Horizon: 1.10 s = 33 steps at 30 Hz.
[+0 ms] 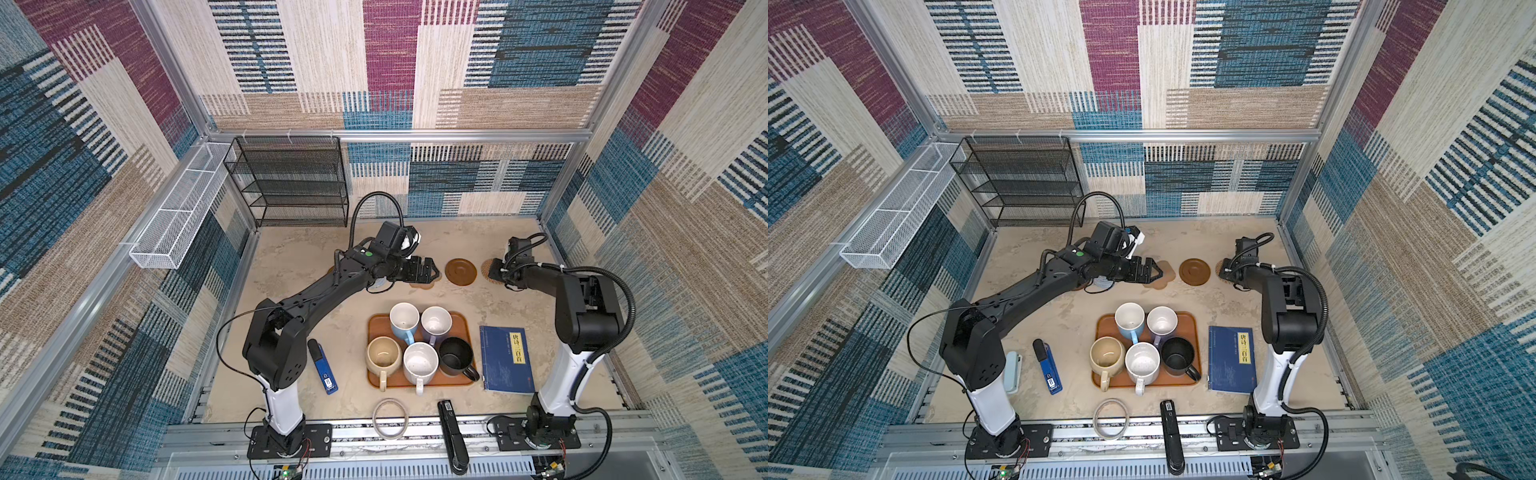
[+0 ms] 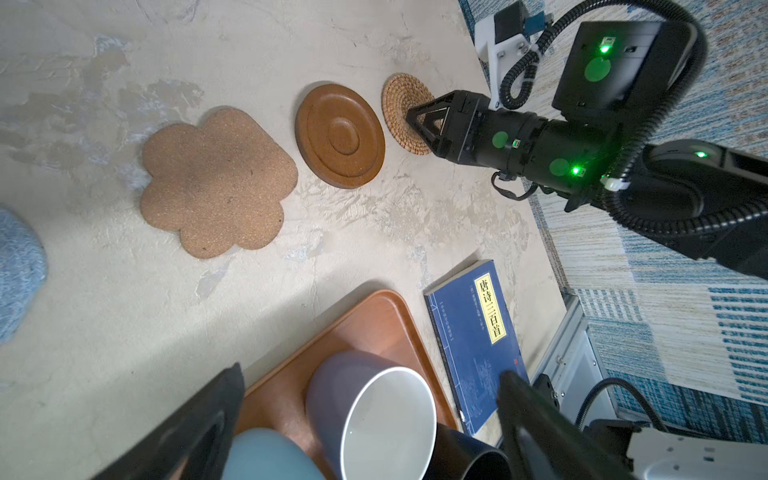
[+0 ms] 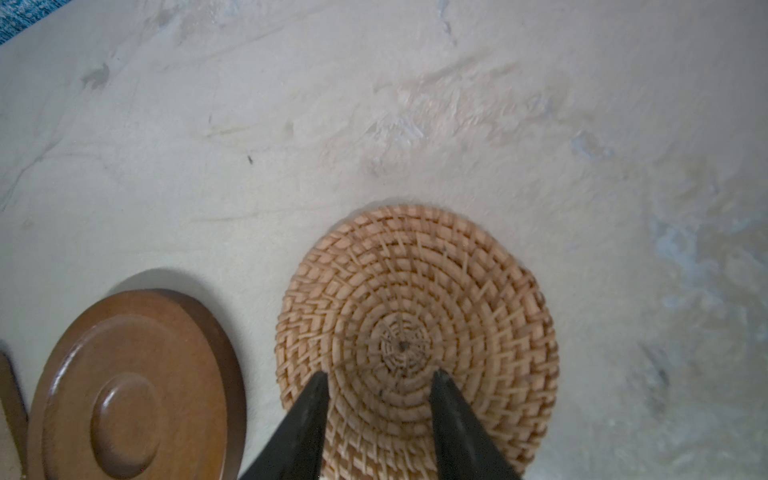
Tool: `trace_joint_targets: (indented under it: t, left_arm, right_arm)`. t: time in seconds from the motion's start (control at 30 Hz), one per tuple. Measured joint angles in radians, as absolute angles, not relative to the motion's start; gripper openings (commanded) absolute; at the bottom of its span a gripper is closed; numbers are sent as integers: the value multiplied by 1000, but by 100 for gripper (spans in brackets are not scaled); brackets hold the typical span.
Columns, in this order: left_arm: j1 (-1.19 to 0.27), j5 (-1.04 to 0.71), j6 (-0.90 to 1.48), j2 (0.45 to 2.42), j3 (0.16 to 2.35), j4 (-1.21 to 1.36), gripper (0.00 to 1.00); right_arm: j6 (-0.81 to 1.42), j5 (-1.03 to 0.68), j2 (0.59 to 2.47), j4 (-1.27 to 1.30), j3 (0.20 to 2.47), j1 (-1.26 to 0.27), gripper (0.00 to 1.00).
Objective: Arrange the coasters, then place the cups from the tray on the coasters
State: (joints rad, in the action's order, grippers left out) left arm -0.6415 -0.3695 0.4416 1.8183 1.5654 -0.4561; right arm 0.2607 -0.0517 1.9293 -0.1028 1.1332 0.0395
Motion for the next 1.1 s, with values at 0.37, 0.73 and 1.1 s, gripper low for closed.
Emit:
trace_joint_targets:
  t: [0.37, 0.73, 1.1]
  left_arm:
    - [-641, -346, 442, 1790, 1543, -460, 98]
    - [-636, -316, 442, 1659, 1465, -462, 98]
    - [-630, -233, 446, 1425, 1300, -506, 99]
  right_arm:
    - [262, -52, 1893, -155, 1119, 27, 53]
    - [267, -71, 1722, -154, 1053, -6, 100]
    - [269, -141, 1402, -154, 949, -49, 100]
